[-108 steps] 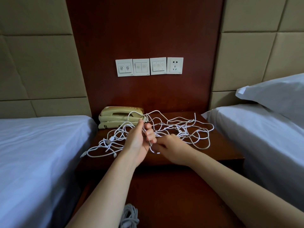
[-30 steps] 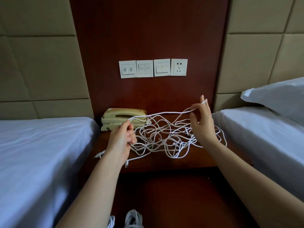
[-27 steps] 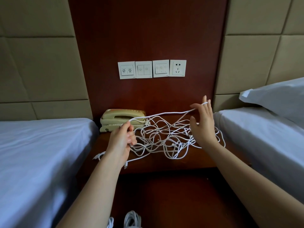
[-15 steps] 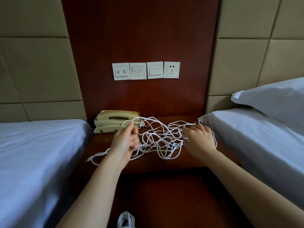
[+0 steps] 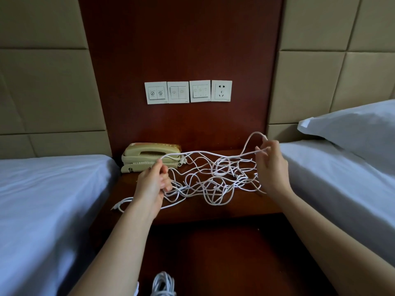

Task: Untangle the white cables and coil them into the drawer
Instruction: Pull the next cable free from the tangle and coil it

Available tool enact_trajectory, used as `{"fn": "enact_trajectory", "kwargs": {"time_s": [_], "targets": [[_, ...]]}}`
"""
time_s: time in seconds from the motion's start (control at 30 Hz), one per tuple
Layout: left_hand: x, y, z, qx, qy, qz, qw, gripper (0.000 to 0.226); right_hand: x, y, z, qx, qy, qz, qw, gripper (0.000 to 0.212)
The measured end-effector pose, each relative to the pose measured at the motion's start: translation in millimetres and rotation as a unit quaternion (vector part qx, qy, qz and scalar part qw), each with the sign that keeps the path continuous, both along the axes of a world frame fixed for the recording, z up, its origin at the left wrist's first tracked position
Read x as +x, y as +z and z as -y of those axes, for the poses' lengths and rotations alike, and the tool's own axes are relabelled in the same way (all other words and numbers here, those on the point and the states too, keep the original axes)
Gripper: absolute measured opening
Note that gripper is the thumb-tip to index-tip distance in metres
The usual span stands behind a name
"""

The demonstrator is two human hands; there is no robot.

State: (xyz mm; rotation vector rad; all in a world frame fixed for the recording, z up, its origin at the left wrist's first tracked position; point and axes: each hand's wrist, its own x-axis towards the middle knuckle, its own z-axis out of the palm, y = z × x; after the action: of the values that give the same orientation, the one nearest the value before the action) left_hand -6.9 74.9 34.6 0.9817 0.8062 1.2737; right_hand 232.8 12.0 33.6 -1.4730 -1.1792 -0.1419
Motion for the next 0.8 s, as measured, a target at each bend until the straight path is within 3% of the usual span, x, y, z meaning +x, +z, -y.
{"fn": "enact_trajectory", "kwargs": {"time_s": [0.13, 0.23, 0.37, 0.5, 0.67, 0.73, 0.8], "targets": [[-2.3, -0.9, -0.5, -0.016, 0.01, 0.008, 1.0, 0.04, -0.2, -6.7, -2.6, -0.027, 0.015, 0.06, 0.998, 0.026], [-1.3, -1.8, 1.2, -0.02, 0.009, -0.002, 1.0, 0.039, 0.2, -15.0, -3.4, -0.108, 0.023, 0.108, 0.988, 0.03], [4.0, -2.0, 4.8, -0.017, -0.011, -0.013, 1.0, 0.039, -5.4, -18.9, -3.8, -0.239, 0.027, 0.201, 0.95, 0.028], [7.3, -1.5, 8.1, -0.008, -0.036, -0.024, 0.999, 0.04, -24.3, -8.6, -1.8, -0.335, 0.02, 0.349, 0.875, 0.049], [10.5, 0.4, 9.7, 0.01, -0.058, -0.048, 0.997, 0.041, -52.4, 4.8, 13.5, -0.45, 0.039, 0.508, 0.734, 0.06], [10.1, 0.3, 10.6, 0.016, -0.056, -0.057, 0.997, 0.041, -60.0, 10.2, 19.6, -0.453, 0.049, 0.485, 0.746, 0.063], [9.3, 0.0, 12.5, 0.023, -0.055, -0.07, 0.996, 0.041, -64.4, 17.1, 21.3, -0.405, 0.08, 0.402, 0.817, 0.066]]}}
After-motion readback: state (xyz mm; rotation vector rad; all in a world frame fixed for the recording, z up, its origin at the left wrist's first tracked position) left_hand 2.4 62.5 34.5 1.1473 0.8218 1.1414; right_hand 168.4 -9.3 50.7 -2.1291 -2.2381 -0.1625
